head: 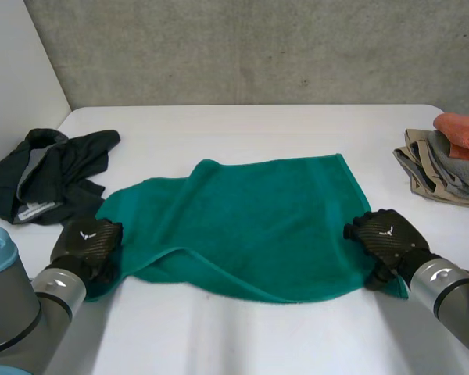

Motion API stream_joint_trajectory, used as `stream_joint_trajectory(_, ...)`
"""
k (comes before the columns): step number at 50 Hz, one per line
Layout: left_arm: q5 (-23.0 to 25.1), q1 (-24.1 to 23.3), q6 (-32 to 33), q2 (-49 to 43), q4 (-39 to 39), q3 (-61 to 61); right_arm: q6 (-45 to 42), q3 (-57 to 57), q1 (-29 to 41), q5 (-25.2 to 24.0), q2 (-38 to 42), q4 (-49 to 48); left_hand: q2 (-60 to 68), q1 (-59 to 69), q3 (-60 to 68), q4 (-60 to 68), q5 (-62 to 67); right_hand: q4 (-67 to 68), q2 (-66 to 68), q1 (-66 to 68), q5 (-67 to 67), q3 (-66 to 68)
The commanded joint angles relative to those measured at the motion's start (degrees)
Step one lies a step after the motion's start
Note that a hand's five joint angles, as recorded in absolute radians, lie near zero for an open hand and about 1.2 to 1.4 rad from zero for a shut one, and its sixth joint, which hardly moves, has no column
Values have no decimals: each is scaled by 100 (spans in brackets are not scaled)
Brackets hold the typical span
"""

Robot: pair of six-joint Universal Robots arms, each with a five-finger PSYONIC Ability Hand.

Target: Fold the laundry.

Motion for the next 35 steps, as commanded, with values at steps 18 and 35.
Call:
stream_joint_trajectory(18,84,8,29,1324,-612,688,-61,-1018,-207,268,-1624,1339,1993,2087,2038,1982,2065,5066,5103,5079,5068,5074)
stream_joint_trajectory(35,1482,403,73,1679,-2230,1532,-807,-2961,-647,330,-1917,4575,1993,2087,2038,1982,2065,5066,5103,5079,5068,5074)
